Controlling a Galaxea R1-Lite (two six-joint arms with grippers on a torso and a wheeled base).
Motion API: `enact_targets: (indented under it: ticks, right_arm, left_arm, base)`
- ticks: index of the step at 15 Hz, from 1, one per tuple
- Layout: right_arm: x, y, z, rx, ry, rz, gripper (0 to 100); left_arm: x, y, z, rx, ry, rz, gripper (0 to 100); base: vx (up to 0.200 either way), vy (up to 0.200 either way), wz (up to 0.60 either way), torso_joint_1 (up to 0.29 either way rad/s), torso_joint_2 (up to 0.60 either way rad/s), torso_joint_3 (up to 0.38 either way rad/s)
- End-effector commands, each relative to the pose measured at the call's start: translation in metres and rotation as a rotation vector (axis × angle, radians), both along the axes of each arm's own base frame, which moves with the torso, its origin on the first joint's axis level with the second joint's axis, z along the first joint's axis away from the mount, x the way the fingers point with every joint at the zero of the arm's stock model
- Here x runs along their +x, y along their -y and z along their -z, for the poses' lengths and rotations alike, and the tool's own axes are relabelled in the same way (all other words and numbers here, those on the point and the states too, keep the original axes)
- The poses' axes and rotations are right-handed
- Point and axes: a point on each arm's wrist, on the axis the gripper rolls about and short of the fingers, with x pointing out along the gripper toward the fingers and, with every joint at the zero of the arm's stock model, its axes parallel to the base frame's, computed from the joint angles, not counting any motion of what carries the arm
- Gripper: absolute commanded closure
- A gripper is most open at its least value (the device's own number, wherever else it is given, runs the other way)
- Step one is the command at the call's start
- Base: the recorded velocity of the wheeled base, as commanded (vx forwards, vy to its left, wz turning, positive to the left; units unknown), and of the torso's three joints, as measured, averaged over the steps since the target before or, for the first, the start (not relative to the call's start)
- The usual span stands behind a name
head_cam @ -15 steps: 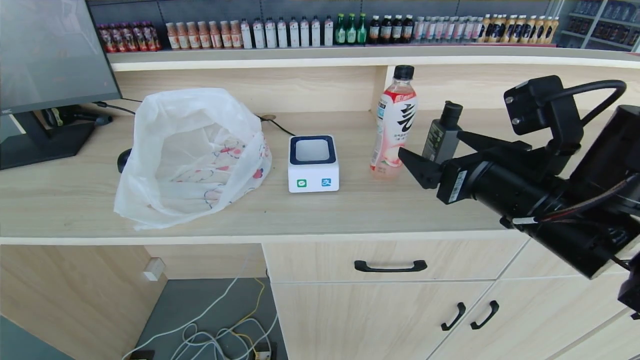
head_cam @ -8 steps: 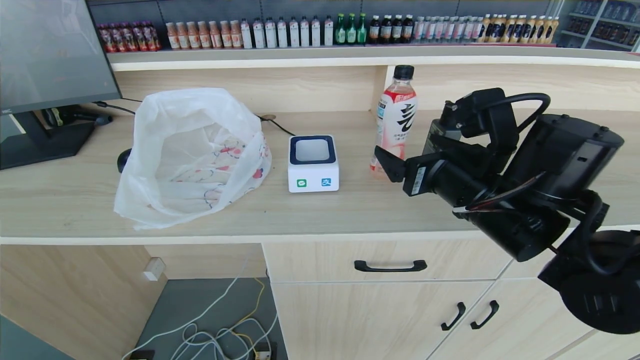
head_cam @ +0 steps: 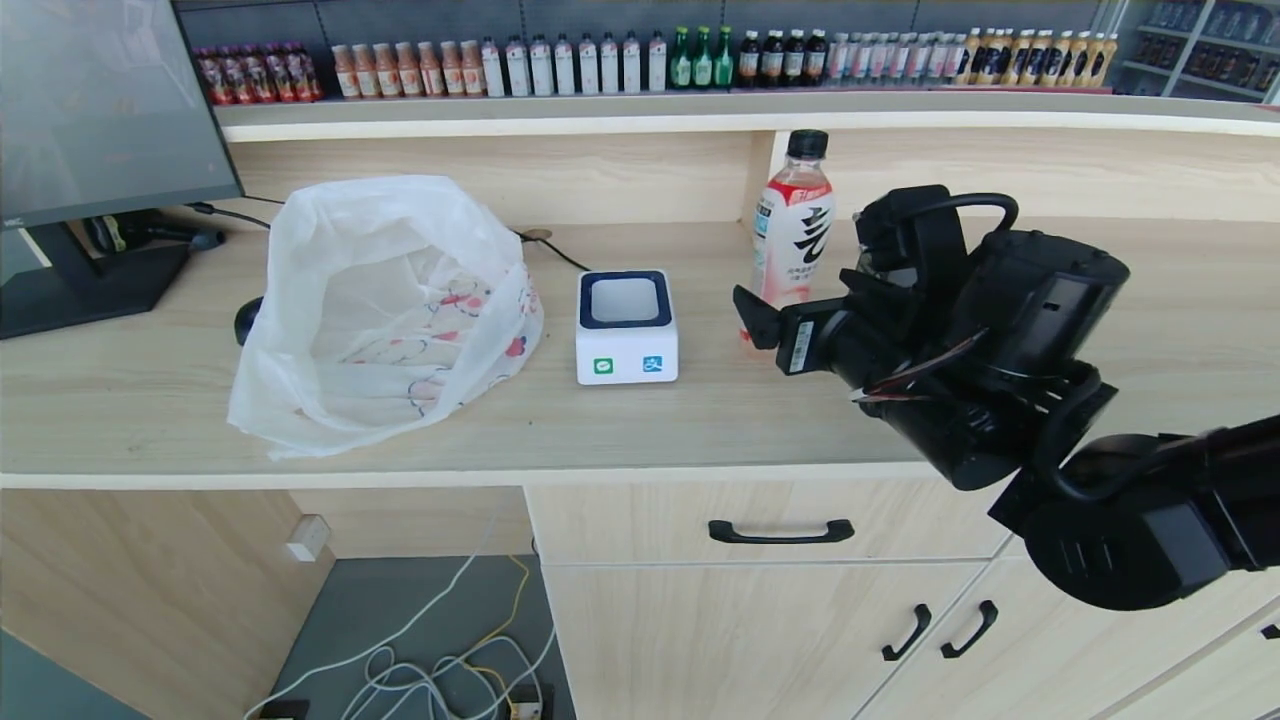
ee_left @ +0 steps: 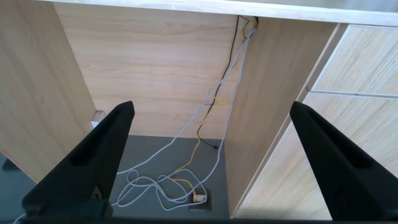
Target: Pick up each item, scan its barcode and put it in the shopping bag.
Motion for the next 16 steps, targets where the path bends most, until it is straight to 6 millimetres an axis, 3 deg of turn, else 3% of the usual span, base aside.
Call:
enact_targets:
  ticks: [1, 3, 8, 16]
  right_arm:
    - [0.005, 0.001, 0.003, -0.007, -0.004, 0.015, 0]
    - [0.013, 0.007, 0.007, -0.014, -0.011, 0.037, 0]
    - [0.036, -0.001, 0.003, 0.009, 0.017, 0.041, 0]
    - [0.052, -0.004, 0.014, 0.007, 0.014, 0.045, 0]
  left_arm:
    - [0.0, 0.0, 0.0, 0.0, 0.001, 0.001, 0]
    - [0.0, 0.0, 0.0, 0.0, 0.001, -0.001, 0]
    - [0.0, 0.0, 0.0, 0.0, 0.001, -0.001, 0]
    - [0.0, 0.0, 0.0, 0.0, 0.001, -0.001, 0]
  base:
    - [0.0, 0.0, 0.0, 0.0, 0.0, 0.0]
    - [0.0, 0.0, 0.0, 0.0, 0.0, 0.0]
    - [0.0, 0.0, 0.0, 0.0, 0.0, 0.0]
    - [0.0, 0.0, 0.0, 0.0, 0.0, 0.0]
